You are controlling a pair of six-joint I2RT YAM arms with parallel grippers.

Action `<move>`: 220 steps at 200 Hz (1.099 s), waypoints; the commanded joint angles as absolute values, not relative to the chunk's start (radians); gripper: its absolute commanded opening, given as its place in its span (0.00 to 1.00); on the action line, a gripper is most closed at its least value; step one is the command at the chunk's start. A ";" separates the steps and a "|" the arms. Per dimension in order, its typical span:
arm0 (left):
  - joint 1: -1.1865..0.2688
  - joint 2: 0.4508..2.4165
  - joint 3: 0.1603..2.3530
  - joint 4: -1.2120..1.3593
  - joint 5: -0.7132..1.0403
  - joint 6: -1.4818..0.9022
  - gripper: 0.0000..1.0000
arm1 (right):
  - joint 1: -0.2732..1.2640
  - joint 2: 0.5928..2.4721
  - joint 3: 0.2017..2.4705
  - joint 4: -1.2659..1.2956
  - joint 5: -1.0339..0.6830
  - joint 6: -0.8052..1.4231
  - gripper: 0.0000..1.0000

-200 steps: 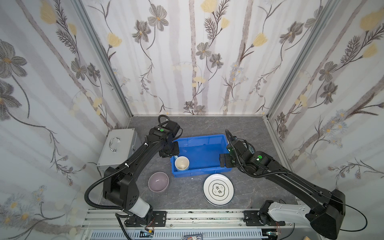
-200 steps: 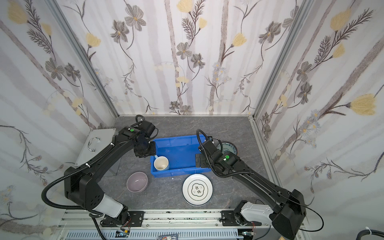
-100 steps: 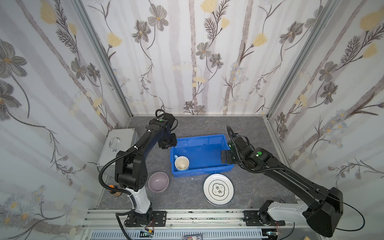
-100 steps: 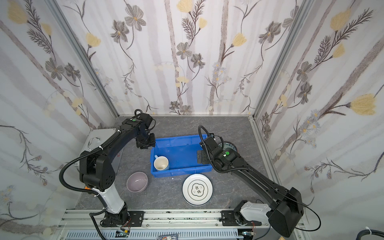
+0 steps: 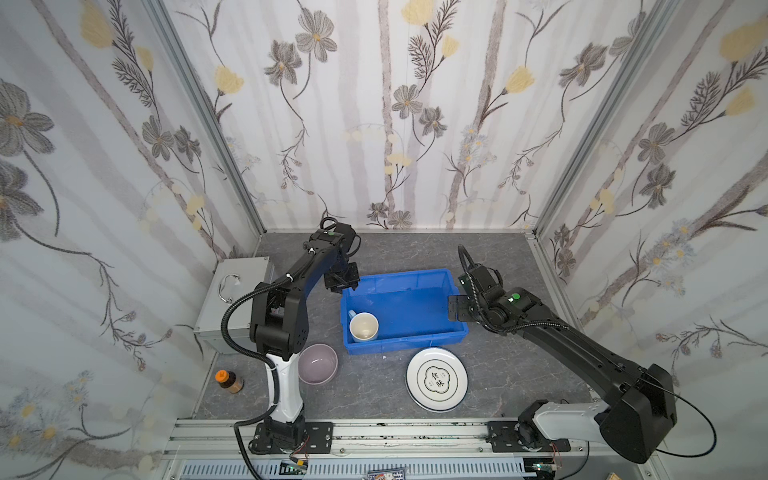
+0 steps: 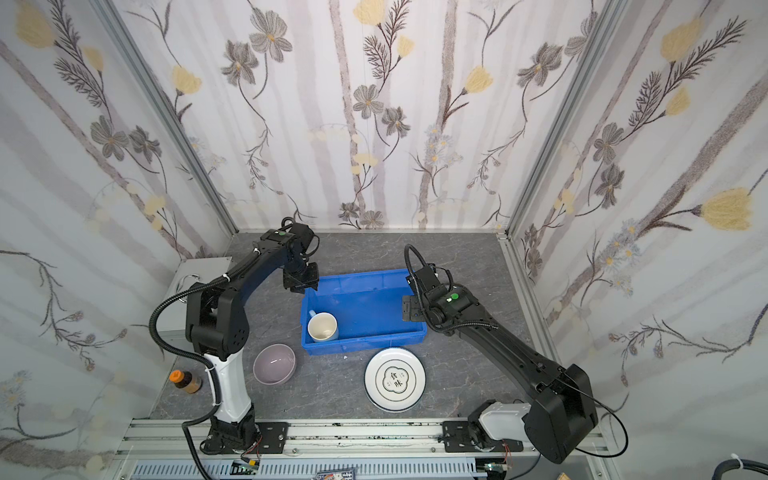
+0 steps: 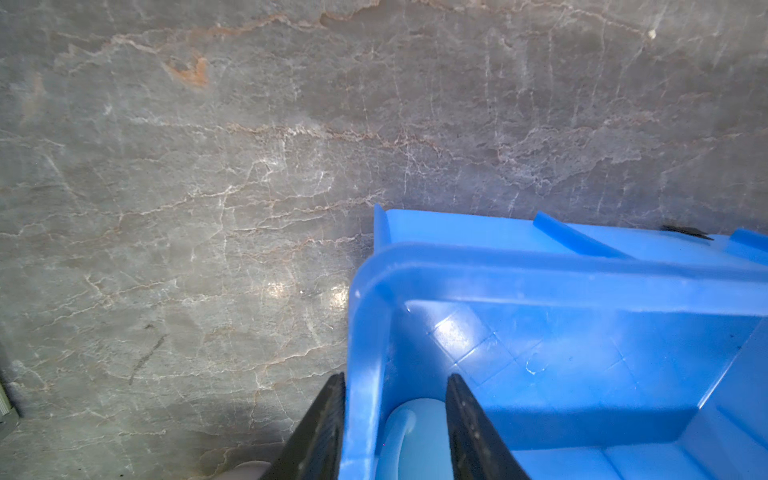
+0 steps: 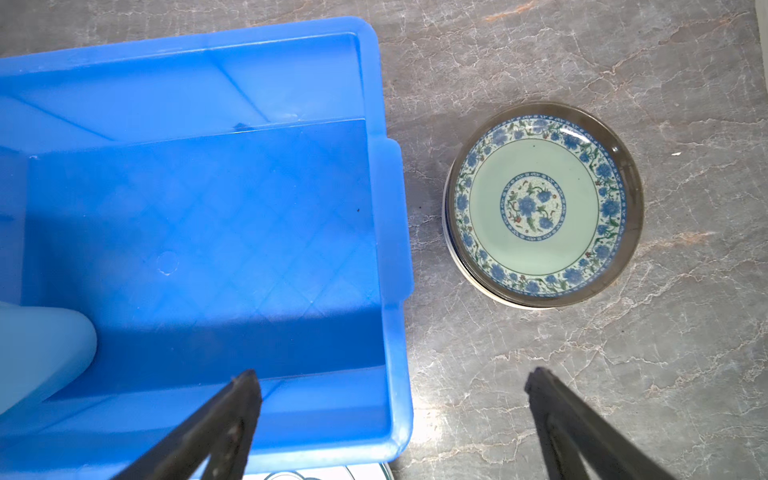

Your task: Place the mixed dishes into the plastic bin

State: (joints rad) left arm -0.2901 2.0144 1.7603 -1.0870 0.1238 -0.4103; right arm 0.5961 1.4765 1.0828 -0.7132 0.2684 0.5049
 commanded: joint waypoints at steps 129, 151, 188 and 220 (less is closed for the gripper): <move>-0.274 1.997 1.910 -1.185 0.096 -0.390 0.48 | 0.558 1.531 1.192 -0.705 0.225 0.435 1.00; -0.274 1.835 1.762 -1.180 0.067 -0.424 0.50 | 0.570 1.502 1.189 -0.726 0.242 0.425 1.00; -0.279 1.516 1.378 -1.159 0.012 -0.541 0.52 | 0.624 1.461 1.163 -0.742 0.262 0.416 1.00; -0.280 1.282 1.101 -1.138 0.009 -0.661 0.53 | 0.674 1.409 1.102 -0.714 0.245 0.431 1.00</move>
